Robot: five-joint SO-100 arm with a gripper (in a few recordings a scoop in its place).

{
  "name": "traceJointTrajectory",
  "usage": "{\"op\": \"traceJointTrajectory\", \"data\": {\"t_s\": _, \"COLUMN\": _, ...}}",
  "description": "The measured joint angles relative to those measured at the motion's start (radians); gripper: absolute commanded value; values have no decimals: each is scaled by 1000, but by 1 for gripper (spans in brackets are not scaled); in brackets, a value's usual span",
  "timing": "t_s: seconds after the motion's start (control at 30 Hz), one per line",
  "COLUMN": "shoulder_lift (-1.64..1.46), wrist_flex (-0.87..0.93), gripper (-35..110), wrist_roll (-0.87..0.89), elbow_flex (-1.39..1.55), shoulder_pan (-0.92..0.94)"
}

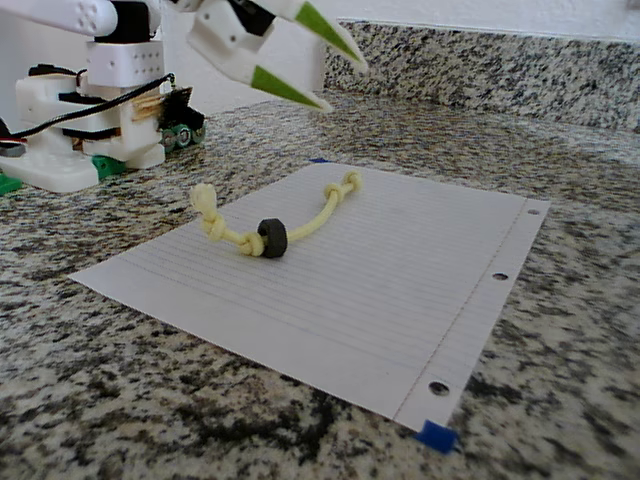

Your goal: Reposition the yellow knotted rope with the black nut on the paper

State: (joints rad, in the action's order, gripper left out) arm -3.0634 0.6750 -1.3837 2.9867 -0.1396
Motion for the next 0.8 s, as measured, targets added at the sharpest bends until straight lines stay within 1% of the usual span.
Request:
{"op": "traceJointTrajectory", "data": {"t_s": 0.2, "shoulder_lift": -144, "wrist_flex": 100, "gripper": 47, "wrist_roll": 0, "elbow_flex": 52, "shoulder_pan": 48}}
{"op": "traceJointTrajectory", "data": {"t_s": 0.37, "shoulder_lift": -206, "wrist_flex": 190, "gripper": 47, "wrist_roll": 0, "elbow_flex": 109, "shoulder_pan": 77}}
{"op": "traceJointTrajectory", "data": {"t_s": 0.57, "shoulder_lift": -267, "wrist_flex": 296, "gripper": 47, "wrist_roll": 0, "elbow_flex": 112, "shoulder_pan": 107}}
{"op": "traceJointTrajectory", "data": {"t_s": 0.8, "shoulder_lift": -337, "wrist_flex": 460, "gripper": 48, "wrist_roll": -2, "elbow_flex": 155, "shoulder_pan": 144}}
